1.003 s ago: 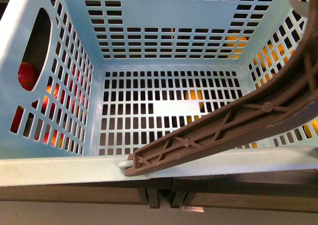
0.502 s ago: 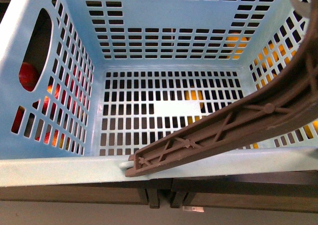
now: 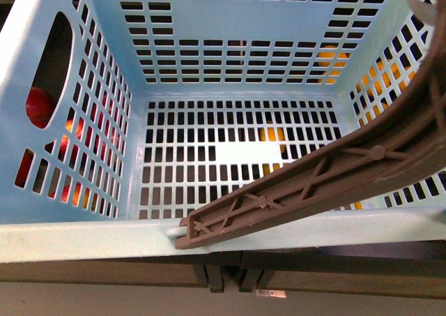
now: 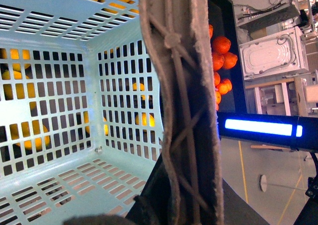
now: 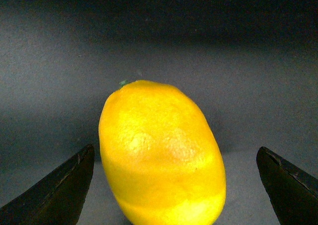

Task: Pick lemon and mango into basket

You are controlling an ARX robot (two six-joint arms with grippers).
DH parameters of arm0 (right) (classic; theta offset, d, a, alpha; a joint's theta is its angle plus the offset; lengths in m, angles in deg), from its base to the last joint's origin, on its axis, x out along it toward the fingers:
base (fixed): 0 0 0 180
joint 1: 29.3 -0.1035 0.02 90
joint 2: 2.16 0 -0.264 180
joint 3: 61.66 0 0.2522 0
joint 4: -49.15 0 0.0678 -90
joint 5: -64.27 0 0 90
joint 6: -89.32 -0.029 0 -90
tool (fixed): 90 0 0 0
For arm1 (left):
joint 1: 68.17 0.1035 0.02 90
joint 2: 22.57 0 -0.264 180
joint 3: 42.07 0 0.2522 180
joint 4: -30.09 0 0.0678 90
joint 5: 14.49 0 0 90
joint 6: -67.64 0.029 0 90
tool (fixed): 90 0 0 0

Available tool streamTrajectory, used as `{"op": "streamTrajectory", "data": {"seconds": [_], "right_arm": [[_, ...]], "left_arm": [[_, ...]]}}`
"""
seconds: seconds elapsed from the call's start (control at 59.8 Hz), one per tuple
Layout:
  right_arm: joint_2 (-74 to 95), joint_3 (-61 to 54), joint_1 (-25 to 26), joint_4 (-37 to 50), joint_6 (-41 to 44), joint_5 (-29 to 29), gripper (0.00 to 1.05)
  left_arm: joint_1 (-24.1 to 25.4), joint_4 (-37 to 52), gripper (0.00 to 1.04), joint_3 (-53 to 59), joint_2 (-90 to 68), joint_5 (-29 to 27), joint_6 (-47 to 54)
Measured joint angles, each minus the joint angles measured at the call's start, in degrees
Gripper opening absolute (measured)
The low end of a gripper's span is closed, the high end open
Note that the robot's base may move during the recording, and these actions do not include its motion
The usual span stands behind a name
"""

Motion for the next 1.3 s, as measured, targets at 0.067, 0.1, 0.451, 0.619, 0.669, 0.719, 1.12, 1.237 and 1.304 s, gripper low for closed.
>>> {"op": "streamTrajectory", "data": {"seconds": [0.067, 0.1, 0.451, 0.619, 0.669, 0.719, 1.12, 1.237, 1.304], "right_arm": [[0.3, 0.4, 0.0, -0.1, -0.1, 0.0, 0.96], [0.5, 0.6, 0.0, -0.1, -0.2, 0.0, 0.96], [1.0, 1.1, 0.0, 0.8, -1.4, 0.5, 0.61], [1.0, 0.3, 0.3, 1.7, -2.4, 0.5, 0.49], [0.6, -0.4, 0.5, 2.4, -2.8, 0.8, 0.48], [0.0, -1.4, 0.9, 2.9, -3.3, 1.5, 0.48], [-16.9, -14.2, 6.1, 8.9, -6.1, 9.9, 0.48], [-30.0, -22.6, 8.1, 10.5, -8.0, 15.9, 0.48], [-37.5, -26.6, 8.9, 10.6, -9.5, 18.4, 0.48]], "left_arm": [[0.0, 0.0, 0.05, 0.0, 0.0, 0.0, 0.0], [0.0, 0.0, 0.05, 0.0, 0.0, 0.0, 0.0], [0.0, 0.0, 0.05, 0.0, 0.0, 0.0, 0.0], [0.0, 0.0, 0.05, 0.0, 0.0, 0.0, 0.0], [0.0, 0.0, 0.05, 0.0, 0.0, 0.0, 0.0], [0.0, 0.0, 0.05, 0.0, 0.0, 0.0, 0.0], [0.0, 0.0, 0.05, 0.0, 0.0, 0.0, 0.0], [0.0, 0.0, 0.05, 0.0, 0.0, 0.0, 0.0], [0.0, 0.0, 0.05, 0.0, 0.0, 0.0, 0.0]]}}
